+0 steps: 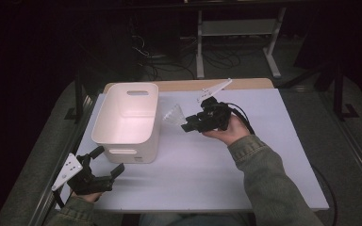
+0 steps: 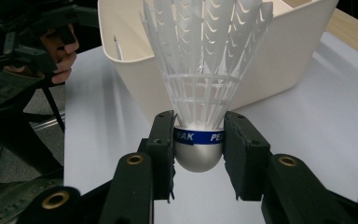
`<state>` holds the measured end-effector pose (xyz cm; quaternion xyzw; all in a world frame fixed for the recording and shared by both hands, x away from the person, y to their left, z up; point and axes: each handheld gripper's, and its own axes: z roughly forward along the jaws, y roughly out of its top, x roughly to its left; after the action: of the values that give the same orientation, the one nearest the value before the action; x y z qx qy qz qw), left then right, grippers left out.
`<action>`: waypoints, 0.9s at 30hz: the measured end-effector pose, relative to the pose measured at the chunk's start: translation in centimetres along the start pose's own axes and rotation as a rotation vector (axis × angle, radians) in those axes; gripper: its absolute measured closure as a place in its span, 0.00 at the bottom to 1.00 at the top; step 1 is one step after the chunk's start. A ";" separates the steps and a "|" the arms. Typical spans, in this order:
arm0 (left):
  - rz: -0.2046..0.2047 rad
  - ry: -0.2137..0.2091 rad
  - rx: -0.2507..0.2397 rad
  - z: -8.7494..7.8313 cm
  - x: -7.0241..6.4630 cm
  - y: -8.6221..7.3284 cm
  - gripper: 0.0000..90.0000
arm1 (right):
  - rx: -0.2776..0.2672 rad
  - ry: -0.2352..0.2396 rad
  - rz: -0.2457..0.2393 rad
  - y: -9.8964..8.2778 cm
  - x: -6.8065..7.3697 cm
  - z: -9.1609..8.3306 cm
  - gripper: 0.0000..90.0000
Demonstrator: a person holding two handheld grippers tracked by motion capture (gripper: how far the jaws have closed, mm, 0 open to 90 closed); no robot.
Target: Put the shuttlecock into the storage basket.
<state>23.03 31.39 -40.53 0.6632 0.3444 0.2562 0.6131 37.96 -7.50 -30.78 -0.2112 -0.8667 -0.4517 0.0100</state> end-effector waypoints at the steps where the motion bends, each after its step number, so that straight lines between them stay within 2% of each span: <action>1: -0.001 0.000 -0.002 0.0 0.0 0.0 0.00 | -0.002 0.002 0.001 0.3 0.1 0.0 0.71; 5: -0.005 -0.003 -0.008 0.1 0.0 0.0 0.00 | 0.004 0.004 -0.014 0.7 0.0 0.2 0.71; 6: -0.003 -0.003 -0.006 0.1 0.0 0.0 0.00 | 0.008 -0.004 -0.040 0.8 -0.2 0.2 0.71; 14: -0.002 -0.005 -0.009 0.0 0.0 0.0 0.00 | 0.012 0.000 -0.062 2.1 0.2 0.6 0.71; 23: -0.014 -0.005 0.000 -0.1 -0.1 0.0 0.00 | 0.004 0.005 -0.058 2.8 0.1 1.4 0.71; 27: -0.016 -0.008 -0.013 -0.1 -0.1 0.0 0.00 | 0.009 0.005 -0.062 3.2 0.0 1.7 0.71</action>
<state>22.93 31.35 -40.53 0.6575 0.3458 0.2508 0.6207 39.45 -4.54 -29.35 -0.1830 -0.8749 -0.4483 -0.0011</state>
